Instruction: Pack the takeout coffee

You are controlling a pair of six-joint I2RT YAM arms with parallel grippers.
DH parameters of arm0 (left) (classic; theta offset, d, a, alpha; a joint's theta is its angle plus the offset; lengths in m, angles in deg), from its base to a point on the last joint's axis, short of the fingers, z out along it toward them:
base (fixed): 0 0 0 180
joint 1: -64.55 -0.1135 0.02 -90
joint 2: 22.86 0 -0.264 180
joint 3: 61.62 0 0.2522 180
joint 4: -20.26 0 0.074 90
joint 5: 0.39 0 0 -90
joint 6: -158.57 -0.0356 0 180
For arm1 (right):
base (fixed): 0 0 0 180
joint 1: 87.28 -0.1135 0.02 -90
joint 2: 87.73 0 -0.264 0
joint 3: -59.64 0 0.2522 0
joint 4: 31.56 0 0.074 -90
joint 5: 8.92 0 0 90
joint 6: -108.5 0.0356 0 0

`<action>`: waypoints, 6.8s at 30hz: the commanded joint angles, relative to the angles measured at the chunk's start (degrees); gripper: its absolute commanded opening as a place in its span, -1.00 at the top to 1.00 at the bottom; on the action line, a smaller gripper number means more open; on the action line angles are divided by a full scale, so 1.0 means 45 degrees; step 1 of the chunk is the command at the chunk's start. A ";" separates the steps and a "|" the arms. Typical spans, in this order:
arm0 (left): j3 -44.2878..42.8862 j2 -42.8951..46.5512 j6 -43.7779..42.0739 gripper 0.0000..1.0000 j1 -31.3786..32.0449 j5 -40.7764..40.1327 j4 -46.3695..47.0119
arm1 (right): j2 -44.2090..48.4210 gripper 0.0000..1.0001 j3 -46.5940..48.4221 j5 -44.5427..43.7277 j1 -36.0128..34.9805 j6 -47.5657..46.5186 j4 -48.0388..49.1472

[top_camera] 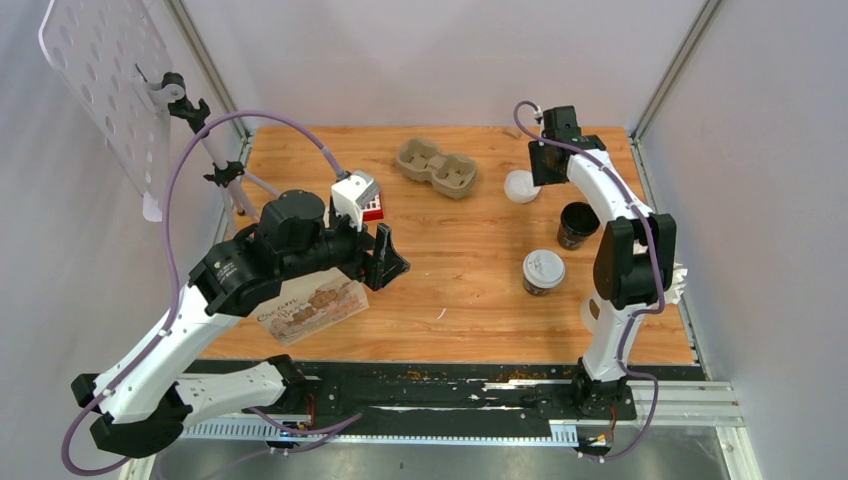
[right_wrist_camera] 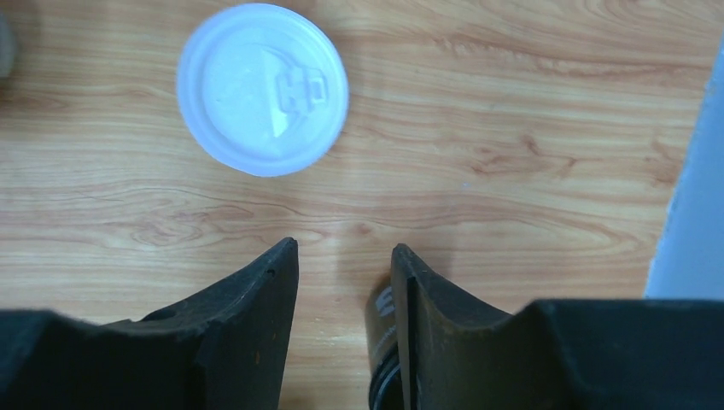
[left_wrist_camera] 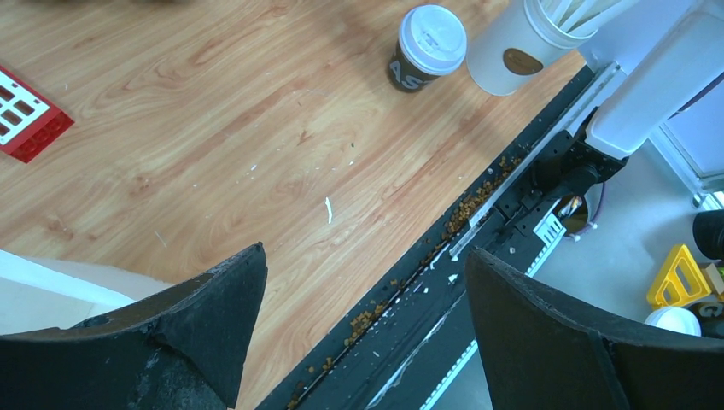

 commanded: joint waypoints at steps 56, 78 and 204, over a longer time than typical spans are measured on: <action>0.0482 0.0081 -0.0066 -0.77 0.0006 0.0339 0.0643 | -0.4094 0.39 0.3364 0.3475 -0.0591 0.0411 0.1170; 0.0545 0.0104 -0.0105 -0.76 0.0006 0.0304 0.0644 | -0.3981 1.00 0.3368 0.3666 -0.0564 0.0020 0.0904; 0.0677 -0.0251 -0.0145 -0.80 0.0006 0.0278 0.0896 | -0.3993 0.90 0.3714 0.5585 -0.0230 -0.0046 0.0901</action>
